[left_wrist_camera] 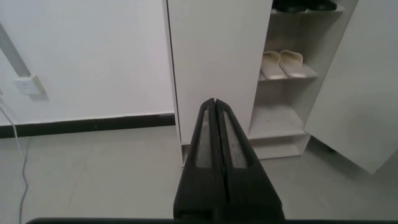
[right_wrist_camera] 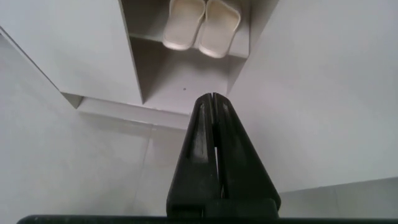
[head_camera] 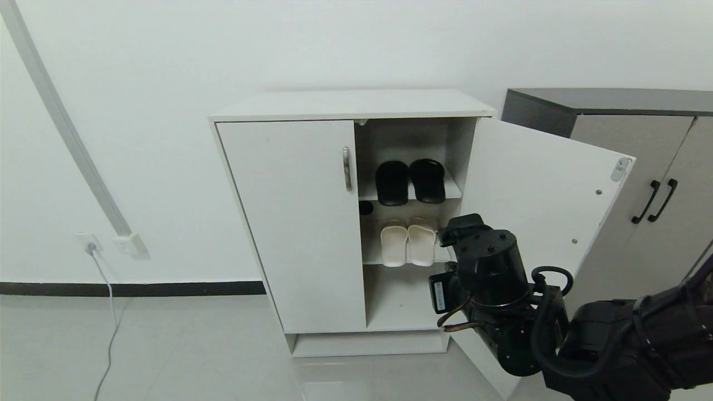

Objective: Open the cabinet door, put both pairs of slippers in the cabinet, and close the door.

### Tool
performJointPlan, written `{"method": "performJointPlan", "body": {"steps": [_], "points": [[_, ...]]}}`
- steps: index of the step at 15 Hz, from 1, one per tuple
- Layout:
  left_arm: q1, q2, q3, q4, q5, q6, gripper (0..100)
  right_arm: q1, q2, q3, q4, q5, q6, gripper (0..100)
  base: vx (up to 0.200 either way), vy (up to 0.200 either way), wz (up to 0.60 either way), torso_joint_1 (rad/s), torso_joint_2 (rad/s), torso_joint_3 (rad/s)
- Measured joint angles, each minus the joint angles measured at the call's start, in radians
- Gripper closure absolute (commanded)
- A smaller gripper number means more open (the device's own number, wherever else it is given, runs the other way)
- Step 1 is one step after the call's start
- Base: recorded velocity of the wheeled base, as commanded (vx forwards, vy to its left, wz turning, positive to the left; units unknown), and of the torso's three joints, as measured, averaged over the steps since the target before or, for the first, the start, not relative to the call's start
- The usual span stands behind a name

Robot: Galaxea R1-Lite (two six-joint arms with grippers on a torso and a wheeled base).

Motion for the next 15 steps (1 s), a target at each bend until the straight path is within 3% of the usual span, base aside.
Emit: {"method": "performJointPlan", "body": {"steps": [15], "points": [[0.0, 0.0, 0.0, 0.0, 0.0, 0.0, 100, -0.002, 0.002, 0.003, 0.001, 0.003, 0.0, 100, 0.0, 0.0, 0.0, 0.161, -0.48, -0.328]]}}
